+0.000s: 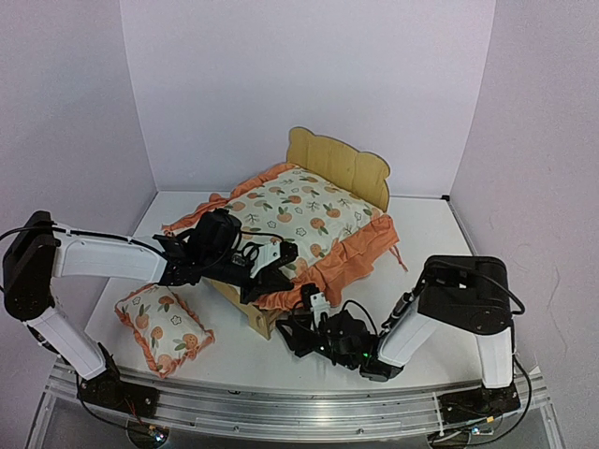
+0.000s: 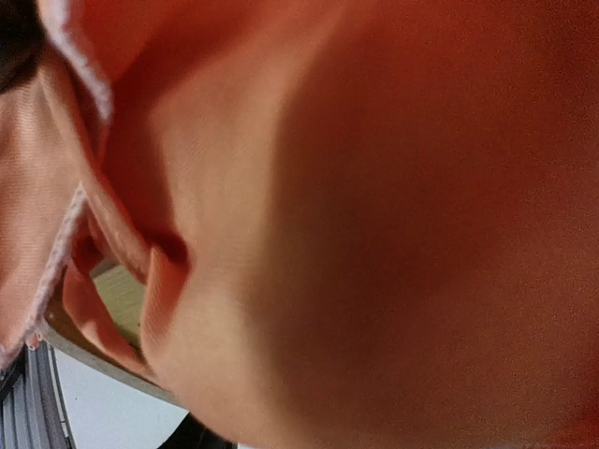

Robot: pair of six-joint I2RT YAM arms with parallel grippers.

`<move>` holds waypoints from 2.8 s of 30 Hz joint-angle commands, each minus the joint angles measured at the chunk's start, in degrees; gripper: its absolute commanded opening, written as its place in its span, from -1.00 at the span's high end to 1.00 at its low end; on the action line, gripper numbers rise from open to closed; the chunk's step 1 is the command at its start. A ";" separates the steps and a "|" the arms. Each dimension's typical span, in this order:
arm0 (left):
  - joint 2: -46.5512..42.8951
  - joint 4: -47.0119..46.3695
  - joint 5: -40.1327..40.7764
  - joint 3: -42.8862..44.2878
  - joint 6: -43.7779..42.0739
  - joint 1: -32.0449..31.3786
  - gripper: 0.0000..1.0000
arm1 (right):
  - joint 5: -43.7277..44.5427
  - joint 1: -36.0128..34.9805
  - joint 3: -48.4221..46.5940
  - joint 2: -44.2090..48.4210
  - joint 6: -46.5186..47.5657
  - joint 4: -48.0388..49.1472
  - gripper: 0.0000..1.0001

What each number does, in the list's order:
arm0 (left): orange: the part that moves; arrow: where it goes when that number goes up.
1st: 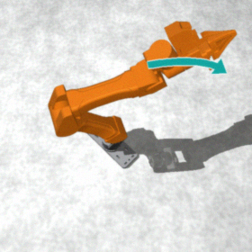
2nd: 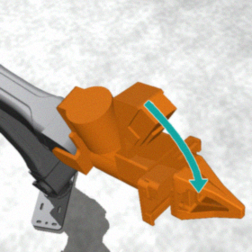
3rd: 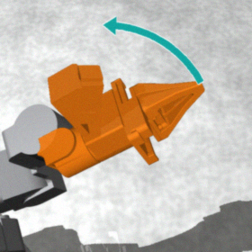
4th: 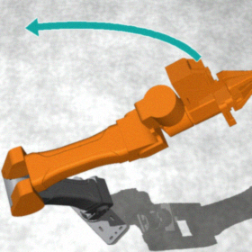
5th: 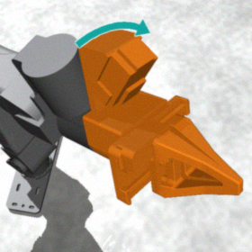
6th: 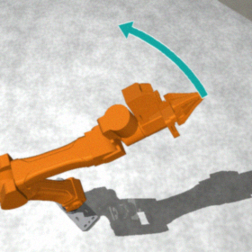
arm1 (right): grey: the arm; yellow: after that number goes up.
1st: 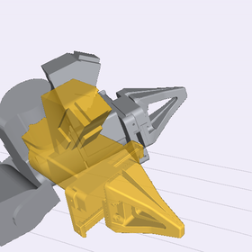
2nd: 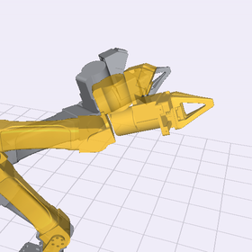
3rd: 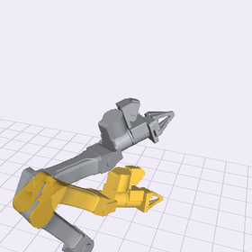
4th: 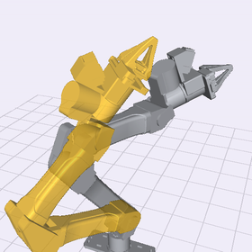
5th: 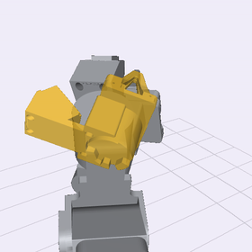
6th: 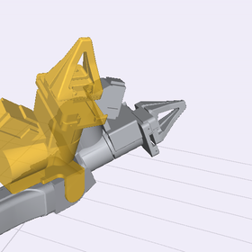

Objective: Set up the pet bed

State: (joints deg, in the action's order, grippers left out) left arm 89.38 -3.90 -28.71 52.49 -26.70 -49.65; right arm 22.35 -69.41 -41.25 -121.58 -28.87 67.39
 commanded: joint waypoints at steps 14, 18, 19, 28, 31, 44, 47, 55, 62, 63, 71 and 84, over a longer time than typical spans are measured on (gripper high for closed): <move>-2.01 -0.30 2.08 1.91 -0.88 0.49 1.00 | 0.46 0.15 -6.04 -8.68 -6.33 3.97 0.83; -2.86 0.63 3.04 2.77 -2.16 1.74 1.00 | 5.00 0.22 -0.70 -3.42 -2.89 2.74 1.00; -3.05 0.82 3.28 2.99 -2.64 2.16 1.00 | 6.46 0.35 0.79 -1.03 -1.91 1.25 1.00; -4.60 4.92 4.14 5.80 -7.43 5.60 1.00 | -0.02 1.80 2.87 15.96 2.45 -19.49 1.00; -6.73 7.64 2.98 5.12 -9.59 5.62 1.00 | -4.28 1.90 3.12 18.14 0.89 -23.45 1.00; -13.22 14.52 1.36 0.69 -13.09 5.80 1.00 | -18.42 1.91 2.34 16.23 -6.95 -30.74 1.00; -13.62 18.17 -1.86 -1.43 -16.09 5.75 1.00 | -19.68 1.91 0.02 16.15 -5.04 -32.01 0.92; -12.57 28.37 -6.93 0.21 -21.32 2.04 0.61 | -21.49 4.65 -1.79 29.09 -0.75 -52.03 0.15; -13.65 40.25 -11.10 5.19 -25.40 -2.90 -0.09 | -23.76 19.94 -10.67 45.42 7.39 -86.34 -0.18; -13.86 41.57 -11.56 6.23 -25.12 -2.94 -0.15 | -23.76 23.12 -12.74 46.68 9.35 -89.55 -0.23; -15.81 31.37 0.20 10.37 -3.22 1.31 -0.41 | -35.77 48.74 -31.65 38.34 18.44 -94.64 -0.62; -21.09 20.14 24.20 2.53 13.78 20.84 -0.54 | -39.20 56.91 -63.48 5.80 23.35 -88.81 -0.53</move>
State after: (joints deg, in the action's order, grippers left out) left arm 71.28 20.58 -15.30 58.60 -19.65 -32.91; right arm -15.81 -13.87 -97.10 -109.77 -7.07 -24.25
